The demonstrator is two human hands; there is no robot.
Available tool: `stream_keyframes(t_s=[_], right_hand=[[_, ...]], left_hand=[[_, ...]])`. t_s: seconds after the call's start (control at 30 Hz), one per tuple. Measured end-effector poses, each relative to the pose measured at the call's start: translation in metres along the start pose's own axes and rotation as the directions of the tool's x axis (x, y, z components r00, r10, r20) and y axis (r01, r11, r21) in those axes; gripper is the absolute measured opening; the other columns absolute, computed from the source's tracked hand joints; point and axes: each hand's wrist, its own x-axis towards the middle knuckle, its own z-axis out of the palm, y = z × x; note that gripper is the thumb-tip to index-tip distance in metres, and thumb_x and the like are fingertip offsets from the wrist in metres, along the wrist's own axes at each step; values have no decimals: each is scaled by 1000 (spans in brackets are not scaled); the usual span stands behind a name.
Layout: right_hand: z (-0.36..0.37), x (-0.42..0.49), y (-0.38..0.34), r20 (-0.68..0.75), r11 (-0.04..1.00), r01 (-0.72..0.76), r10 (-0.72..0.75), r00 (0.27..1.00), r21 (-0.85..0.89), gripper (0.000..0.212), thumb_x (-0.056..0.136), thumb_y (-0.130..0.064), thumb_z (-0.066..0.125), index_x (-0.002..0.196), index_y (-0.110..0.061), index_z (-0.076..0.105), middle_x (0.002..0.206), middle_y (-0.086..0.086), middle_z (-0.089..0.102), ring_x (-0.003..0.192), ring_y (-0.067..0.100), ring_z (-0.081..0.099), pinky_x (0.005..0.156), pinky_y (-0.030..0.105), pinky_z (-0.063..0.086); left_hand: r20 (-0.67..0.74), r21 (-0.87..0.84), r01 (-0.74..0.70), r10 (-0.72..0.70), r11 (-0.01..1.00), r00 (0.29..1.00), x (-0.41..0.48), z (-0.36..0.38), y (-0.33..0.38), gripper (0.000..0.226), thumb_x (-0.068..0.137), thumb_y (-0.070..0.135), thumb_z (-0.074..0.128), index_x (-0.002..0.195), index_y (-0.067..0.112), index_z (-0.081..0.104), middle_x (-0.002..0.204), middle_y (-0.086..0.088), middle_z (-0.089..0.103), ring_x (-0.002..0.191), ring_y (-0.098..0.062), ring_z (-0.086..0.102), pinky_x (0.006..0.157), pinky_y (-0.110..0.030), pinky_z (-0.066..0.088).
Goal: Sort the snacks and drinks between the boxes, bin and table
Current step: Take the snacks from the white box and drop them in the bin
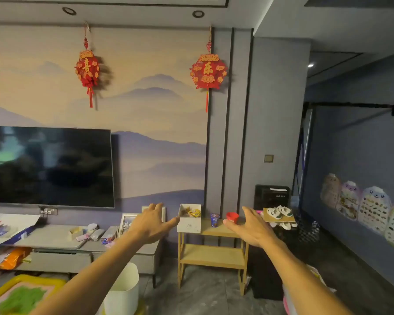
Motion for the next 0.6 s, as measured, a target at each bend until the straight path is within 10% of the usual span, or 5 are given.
stream_keyframes(t_s=[0.13,0.3,0.47,0.6], right_hand=[[24,26,10,4,999,-28,28,1000,-15,112,83,-89,57,167,-22,27,172,6,32,153,34,40,116,57,44],[63,87,22,19,999,-36,36,999,13,98,85,-83,61,160,-24,39,158,4,46,138,30,53,101,47,51],[106,176,29,23,999,-48,48,999,4,103,71,-95,53,148,-26,50,142,-1,59,116,18,65,89,37,58],[123,248,14,17,997,-72,73,997,-22,107,80,-88,58,161,-21,38,156,3,51,135,27,57,101,47,57]], left_hand=[[2,11,27,-27,1000,1000,18,23,-15,97,88,87,44,161,23,32,168,-6,36,145,-33,47,112,-55,48],[36,-4,32,-32,999,999,79,58,-36,122,69,106,27,160,25,34,164,-6,41,141,-33,51,111,-57,49],[64,-25,3,-2,1000,998,163,85,-57,96,89,87,44,158,21,39,162,-6,44,140,-31,51,112,-52,48],[103,21,-17,14,1000,995,239,100,-83,96,90,86,43,161,21,36,167,-7,37,145,-32,47,114,-51,46]])
